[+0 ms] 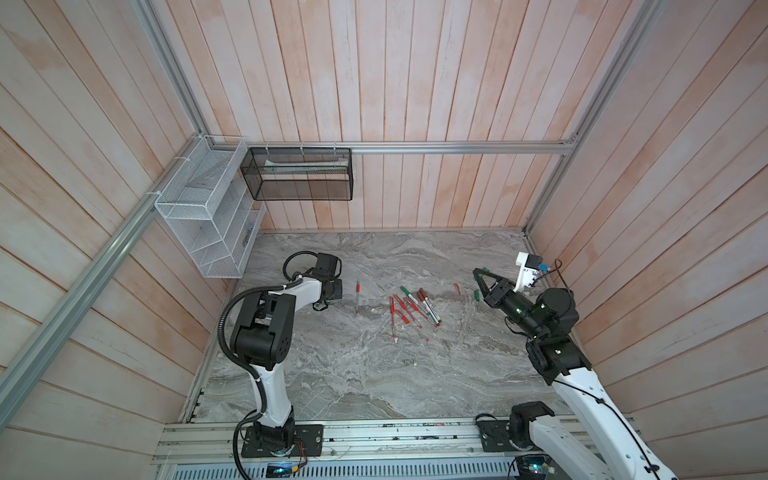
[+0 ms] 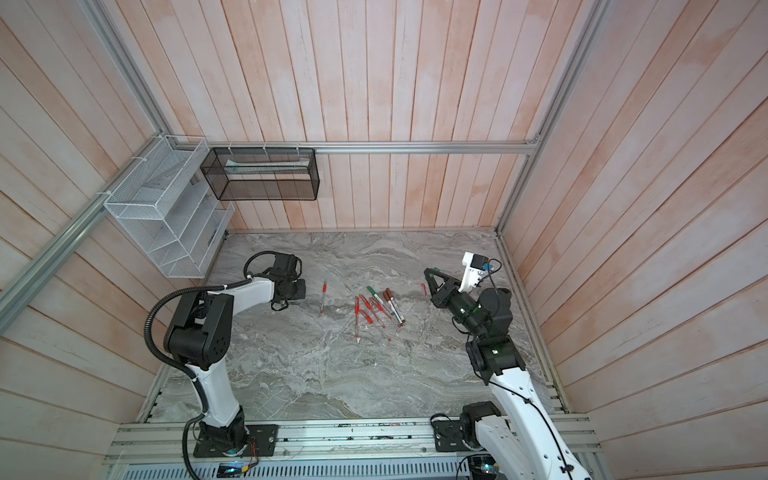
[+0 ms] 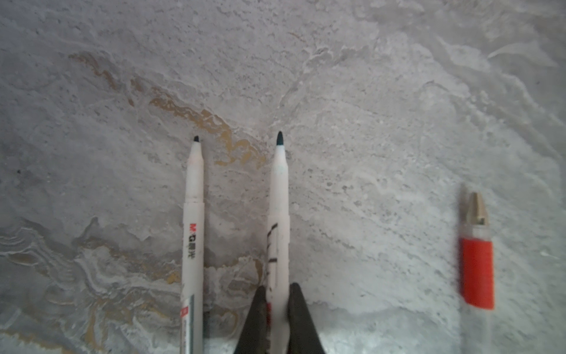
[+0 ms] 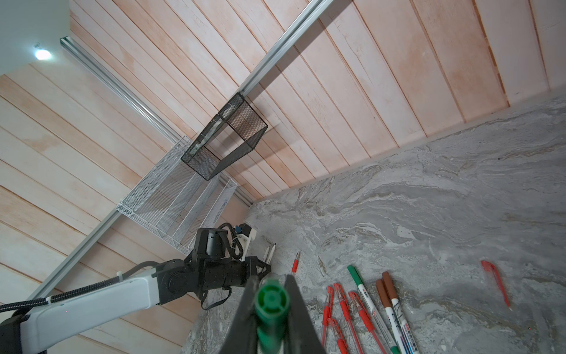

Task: Open the pen caps
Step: 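Lower the uncapped marker beside the other white marker and open the left gripper, then lower the green cap to the table beside the other caps with the right gripper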

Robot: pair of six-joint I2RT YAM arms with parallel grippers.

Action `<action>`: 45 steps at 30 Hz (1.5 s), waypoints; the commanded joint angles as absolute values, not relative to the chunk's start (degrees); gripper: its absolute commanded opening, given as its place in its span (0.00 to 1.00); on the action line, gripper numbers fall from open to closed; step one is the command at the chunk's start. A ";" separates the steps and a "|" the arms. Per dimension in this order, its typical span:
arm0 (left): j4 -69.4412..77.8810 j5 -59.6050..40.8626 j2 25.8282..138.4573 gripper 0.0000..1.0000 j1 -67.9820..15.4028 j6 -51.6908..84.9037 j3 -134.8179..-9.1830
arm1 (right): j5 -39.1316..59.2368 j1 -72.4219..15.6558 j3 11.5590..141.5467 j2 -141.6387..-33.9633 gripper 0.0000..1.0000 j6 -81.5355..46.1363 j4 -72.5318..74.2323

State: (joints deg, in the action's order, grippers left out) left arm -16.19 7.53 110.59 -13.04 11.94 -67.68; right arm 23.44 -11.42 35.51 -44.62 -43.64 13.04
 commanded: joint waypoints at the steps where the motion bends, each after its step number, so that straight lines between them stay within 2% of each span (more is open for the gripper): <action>1: -17.65 8.66 111.55 0.11 -13.02 11.34 -68.78 | 23.93 -10.99 36.91 -44.30 0.00 -42.71 12.12; 18: -16.63 7.82 109.45 0.20 -12.21 11.99 -65.87 | 23.17 -10.74 41.09 -43.77 0.00 -41.11 7.15; 25: -17.52 7.35 106.29 0.33 -12.30 12.26 -65.93 | 22.43 -10.07 44.63 -45.07 0.00 -38.48 1.28; 33: -15.41 2.13 95.91 0.44 -12.30 10.19 -62.77 | 26.28 -3.92 50.79 -55.69 0.00 -35.73 -11.22; 42: -10.05 -5.26 79.12 0.50 -11.19 1.72 -53.79 | 19.95 -0.05 59.03 -69.21 0.00 -26.07 -21.24; 45: -8.12 -10.90 73.67 0.50 -8.42 1.53 -50.10 | 19.70 1.51 60.41 -74.14 0.00 -23.82 -21.95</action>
